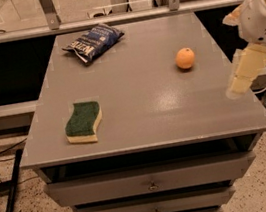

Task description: Pick orange

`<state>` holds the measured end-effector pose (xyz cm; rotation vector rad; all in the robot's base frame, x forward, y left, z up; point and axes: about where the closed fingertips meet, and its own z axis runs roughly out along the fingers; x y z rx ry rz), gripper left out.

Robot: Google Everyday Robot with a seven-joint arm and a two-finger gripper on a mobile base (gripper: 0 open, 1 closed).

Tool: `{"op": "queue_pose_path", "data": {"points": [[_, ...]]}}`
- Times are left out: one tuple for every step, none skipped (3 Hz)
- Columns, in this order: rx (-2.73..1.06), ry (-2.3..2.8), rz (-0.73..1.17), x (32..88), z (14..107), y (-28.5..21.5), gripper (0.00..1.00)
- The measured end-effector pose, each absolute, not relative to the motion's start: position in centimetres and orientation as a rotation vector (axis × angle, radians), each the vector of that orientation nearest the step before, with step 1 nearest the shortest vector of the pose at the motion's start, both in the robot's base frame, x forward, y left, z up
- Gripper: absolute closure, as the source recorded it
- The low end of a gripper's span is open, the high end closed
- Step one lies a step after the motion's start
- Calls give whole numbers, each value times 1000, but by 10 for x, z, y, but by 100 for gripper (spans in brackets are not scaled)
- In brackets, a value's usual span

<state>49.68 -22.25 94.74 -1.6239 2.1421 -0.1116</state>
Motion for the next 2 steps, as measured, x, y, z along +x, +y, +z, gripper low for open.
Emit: {"op": "queue_pose_path", "data": {"points": [[-1532, 2095, -71, 552, 917, -219, 0], [-1408, 2078, 48, 611, 887, -209, 0]]}}
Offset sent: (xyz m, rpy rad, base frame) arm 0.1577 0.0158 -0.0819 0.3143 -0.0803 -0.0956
